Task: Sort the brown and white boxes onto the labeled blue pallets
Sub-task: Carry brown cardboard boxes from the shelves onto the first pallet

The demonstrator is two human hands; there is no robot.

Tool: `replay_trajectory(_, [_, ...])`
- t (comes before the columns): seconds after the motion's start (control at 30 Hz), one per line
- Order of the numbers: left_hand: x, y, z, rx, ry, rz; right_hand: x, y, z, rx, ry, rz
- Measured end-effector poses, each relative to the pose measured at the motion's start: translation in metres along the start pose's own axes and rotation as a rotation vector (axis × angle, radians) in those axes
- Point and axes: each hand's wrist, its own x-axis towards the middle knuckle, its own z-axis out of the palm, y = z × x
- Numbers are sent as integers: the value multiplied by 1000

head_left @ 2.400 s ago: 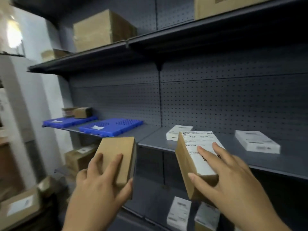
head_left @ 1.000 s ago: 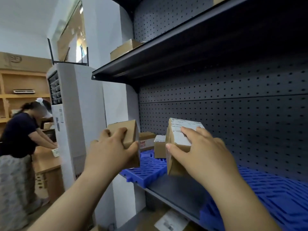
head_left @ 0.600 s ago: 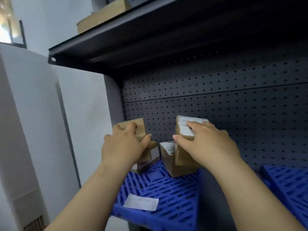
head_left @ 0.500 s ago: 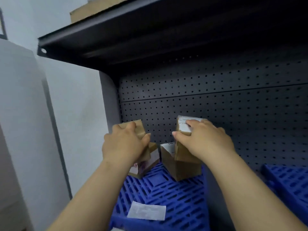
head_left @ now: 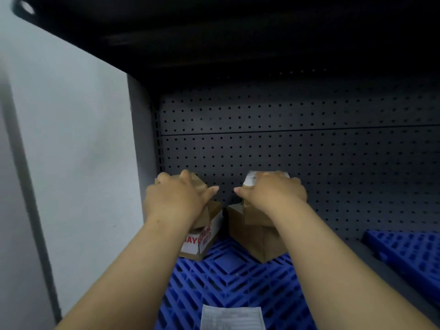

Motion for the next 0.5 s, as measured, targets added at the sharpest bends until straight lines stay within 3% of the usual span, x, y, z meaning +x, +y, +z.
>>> replay_trajectory(0.3, [-7, -1, -8, -29, -1, -8, -3, 1, -5, 29, 10, -4])
replay_trajectory(0.5, [-37, 5, -27, -82, 266, 161, -46, 30, -22, 109, 180, -92])
